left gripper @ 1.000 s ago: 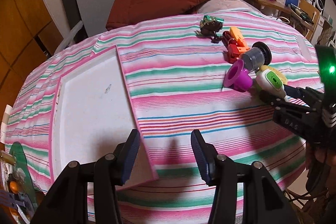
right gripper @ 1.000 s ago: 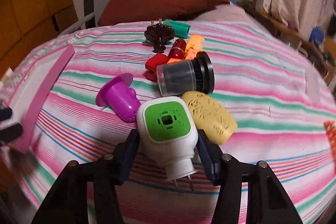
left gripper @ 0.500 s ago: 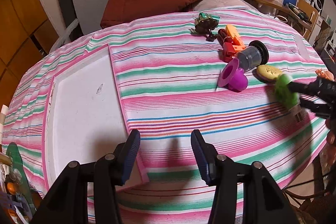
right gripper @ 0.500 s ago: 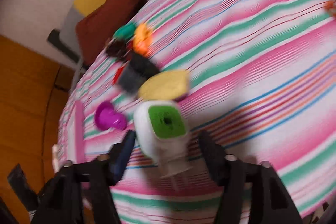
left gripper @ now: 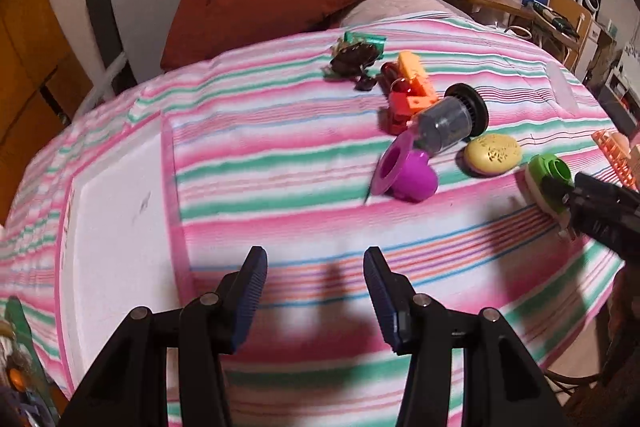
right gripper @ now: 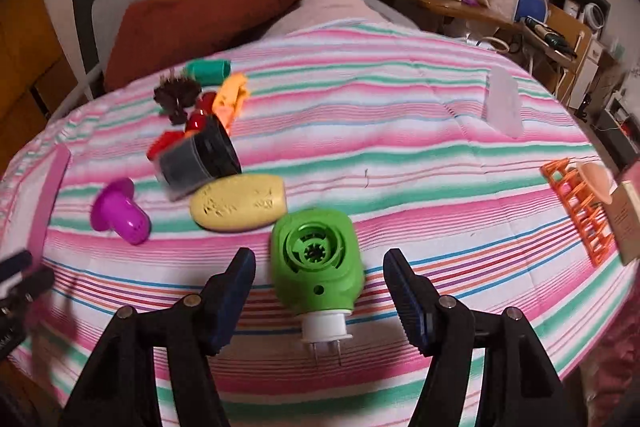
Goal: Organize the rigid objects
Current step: 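Grasp the magenta suction cup with the left gripper while the right gripper holds the diffuser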
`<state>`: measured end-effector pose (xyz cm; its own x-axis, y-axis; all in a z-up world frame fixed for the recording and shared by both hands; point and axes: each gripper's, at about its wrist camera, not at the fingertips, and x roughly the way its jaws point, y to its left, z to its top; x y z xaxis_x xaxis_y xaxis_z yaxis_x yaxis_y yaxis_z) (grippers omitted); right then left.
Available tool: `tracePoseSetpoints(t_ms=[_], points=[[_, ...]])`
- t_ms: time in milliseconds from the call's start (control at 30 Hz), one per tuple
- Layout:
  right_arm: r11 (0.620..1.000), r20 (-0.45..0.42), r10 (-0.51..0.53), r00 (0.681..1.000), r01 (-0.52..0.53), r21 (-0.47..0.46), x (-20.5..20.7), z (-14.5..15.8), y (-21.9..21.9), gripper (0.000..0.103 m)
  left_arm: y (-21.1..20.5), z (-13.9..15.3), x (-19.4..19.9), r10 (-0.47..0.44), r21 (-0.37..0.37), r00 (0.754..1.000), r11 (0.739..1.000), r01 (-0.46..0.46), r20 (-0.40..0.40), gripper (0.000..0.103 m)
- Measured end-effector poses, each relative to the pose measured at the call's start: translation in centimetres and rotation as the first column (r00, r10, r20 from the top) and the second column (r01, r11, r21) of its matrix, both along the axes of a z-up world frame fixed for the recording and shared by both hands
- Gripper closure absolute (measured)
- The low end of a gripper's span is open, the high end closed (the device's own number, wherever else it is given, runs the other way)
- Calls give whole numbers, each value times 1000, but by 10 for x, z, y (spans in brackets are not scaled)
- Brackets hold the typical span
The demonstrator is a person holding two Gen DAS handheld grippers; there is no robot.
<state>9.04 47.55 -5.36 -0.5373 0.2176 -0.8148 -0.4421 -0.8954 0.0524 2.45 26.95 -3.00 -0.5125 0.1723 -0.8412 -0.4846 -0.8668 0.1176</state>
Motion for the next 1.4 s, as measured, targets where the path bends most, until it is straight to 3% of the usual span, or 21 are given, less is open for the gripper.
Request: tracePoseSetpoints(t_ms=[67, 133, 333, 667, 767, 1100, 1400], points=[[1000, 15, 0, 1000, 0, 0, 2, -9, 4, 36, 10, -2, -4, -11, -1, 1000, 1000, 11, -7, 52], [1000, 33, 4, 999, -4, 13, 1, -16, 5, 50, 16, -5, -10, -13, 2, 1000, 1000, 13, 6, 52], [999, 38, 10, 999, -12, 37, -1, -20, 1, 50, 36, -7, -25, -53, 84, 997, 995, 49, 47, 52], [999, 65, 15, 998, -18, 44, -3, -23, 0, 50, 57, -3, -46, -20, 108, 999, 994, 15, 50, 52], [999, 61, 14, 998, -16, 43, -2, -23, 0, 50, 59, -4, -53, 0, 85, 999, 996, -4, 40, 52], [1000, 57, 15, 998, -16, 27, -1, -24, 3, 50, 35, -3, -80, 84, 85, 996, 993, -88, 43, 52], [1000, 55, 15, 998, -16, 24, -2, -24, 3, 50, -1, -10, -92, 181, 32, 982, 983, -183, 58, 53]])
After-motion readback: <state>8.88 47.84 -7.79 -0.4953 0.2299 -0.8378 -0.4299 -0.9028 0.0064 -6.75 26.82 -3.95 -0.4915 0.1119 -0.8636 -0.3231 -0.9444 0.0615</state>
